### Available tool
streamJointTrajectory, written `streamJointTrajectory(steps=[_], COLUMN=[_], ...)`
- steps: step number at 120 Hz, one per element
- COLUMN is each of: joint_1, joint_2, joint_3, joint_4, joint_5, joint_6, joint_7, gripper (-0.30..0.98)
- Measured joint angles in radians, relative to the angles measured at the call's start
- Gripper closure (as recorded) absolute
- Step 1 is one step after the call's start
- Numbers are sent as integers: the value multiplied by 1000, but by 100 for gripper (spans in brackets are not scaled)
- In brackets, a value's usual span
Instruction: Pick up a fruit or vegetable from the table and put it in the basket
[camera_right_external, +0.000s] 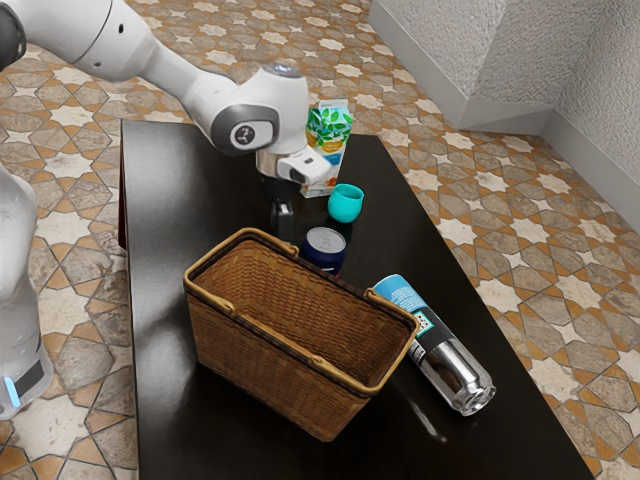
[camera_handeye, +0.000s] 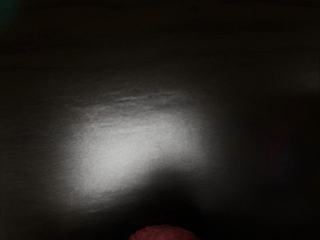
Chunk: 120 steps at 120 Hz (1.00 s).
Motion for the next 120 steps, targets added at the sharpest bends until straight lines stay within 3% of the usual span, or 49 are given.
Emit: streamJointTrajectory(steps=[69, 96, 120], joint_1=[3, 2, 1], joint_2=[24, 21, 18], joint_3=[2, 2, 0], joint_4=[0, 0, 2], joint_5=[-3, -4, 4], joint_6=[0, 0, 2], joint_7=[-2, -10, -24], gripper=[2, 44, 52])
